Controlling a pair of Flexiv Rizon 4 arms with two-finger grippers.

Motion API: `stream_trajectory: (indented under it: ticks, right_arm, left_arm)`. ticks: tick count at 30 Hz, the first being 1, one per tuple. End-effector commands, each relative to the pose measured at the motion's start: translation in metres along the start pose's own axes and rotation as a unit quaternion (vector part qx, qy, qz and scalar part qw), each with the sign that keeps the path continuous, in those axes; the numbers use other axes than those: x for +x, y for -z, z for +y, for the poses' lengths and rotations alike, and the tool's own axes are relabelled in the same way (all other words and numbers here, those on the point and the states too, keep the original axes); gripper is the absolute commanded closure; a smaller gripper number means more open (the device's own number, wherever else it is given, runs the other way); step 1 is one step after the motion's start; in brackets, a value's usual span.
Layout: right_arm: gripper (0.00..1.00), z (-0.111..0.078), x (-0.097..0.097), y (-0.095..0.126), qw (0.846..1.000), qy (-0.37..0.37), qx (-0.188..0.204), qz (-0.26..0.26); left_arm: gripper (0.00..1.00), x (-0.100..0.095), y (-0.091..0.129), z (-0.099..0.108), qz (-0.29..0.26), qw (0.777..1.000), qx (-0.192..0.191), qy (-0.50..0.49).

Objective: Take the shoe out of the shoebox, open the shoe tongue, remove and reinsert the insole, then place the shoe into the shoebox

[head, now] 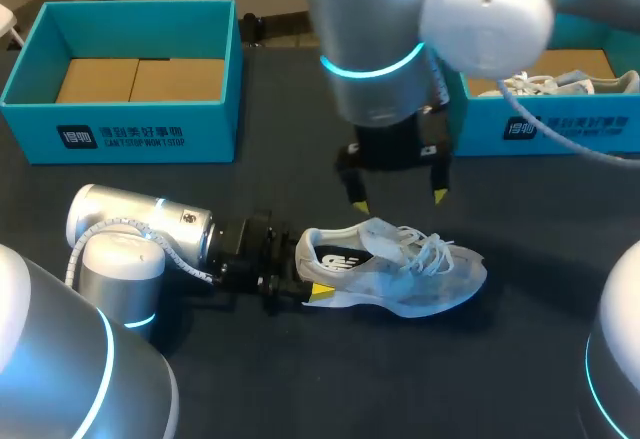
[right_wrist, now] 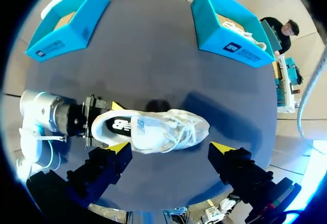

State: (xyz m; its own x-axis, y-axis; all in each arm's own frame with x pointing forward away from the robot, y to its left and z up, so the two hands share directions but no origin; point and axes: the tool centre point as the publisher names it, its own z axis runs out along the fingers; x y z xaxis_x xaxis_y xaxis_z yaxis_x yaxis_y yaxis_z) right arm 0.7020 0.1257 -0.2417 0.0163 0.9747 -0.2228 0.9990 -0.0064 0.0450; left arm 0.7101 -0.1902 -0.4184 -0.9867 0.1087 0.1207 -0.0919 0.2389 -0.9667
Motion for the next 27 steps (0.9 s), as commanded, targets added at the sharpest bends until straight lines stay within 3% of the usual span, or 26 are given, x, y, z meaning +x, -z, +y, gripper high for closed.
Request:
stream_trajectory:
  ticks: [1, 10, 27]
  right_arm:
    - [0.00, 0.001, 0.028, -0.007, 0.996, -0.005, 0.008, -0.090]
    - [0.00, 0.000, 0.042, -0.024, 0.990, -0.012, 0.025, -0.141]
    - [0.00, -0.002, 0.041, -0.046, 0.983, -0.034, 0.053, -0.171]
  left_arm:
    - [1.00, 0.000, -0.001, 0.004, 0.000, 1.000, 0.000, 0.000]
    - [1.00, 0.000, -0.001, 0.004, 0.000, 1.000, 0.000, 0.000]
    - [1.00, 0.000, -0.001, 0.004, 0.000, 1.000, 0.000, 0.000]
